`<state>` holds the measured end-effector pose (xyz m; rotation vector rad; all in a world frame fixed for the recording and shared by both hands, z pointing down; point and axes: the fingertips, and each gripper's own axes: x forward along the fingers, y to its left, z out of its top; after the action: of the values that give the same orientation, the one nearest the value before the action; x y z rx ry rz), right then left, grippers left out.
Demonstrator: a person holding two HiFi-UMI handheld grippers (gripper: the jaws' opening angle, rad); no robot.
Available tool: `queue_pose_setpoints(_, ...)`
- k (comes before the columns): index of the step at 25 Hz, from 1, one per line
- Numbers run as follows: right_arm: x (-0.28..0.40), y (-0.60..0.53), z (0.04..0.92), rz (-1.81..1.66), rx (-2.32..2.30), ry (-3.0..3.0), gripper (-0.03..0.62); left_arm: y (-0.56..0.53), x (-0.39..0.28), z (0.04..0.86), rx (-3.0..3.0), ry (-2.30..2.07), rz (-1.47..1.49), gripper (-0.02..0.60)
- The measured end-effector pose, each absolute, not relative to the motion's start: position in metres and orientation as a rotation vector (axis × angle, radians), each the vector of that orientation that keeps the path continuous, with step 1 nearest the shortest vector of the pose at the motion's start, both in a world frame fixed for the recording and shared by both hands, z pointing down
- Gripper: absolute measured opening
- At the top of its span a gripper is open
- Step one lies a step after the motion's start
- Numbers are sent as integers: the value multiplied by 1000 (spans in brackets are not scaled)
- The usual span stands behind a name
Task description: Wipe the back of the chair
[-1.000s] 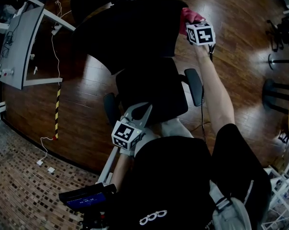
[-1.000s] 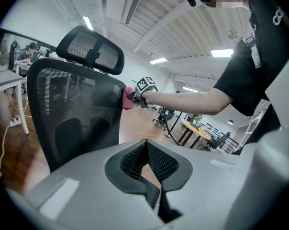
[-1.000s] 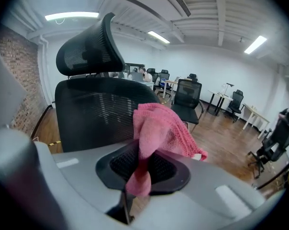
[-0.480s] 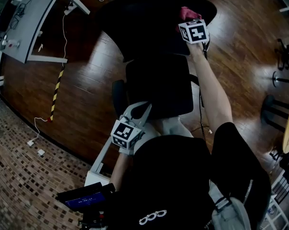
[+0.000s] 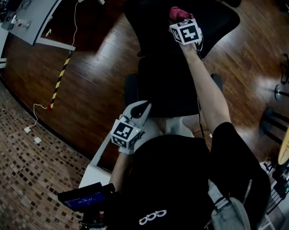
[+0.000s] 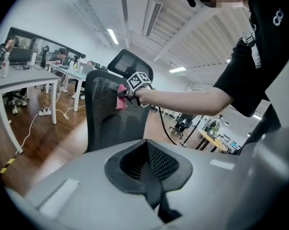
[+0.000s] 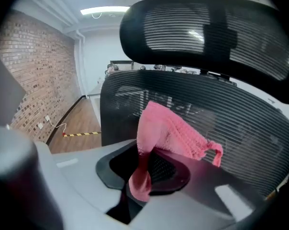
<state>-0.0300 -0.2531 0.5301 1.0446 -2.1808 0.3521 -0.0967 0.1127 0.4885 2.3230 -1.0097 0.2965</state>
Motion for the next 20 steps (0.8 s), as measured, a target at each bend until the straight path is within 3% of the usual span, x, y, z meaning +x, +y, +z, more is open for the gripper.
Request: queue_pose_setpoints(20,-212,-200,554,303,717,-2355,51,133,-178,511,2250,-1105,299,-11)
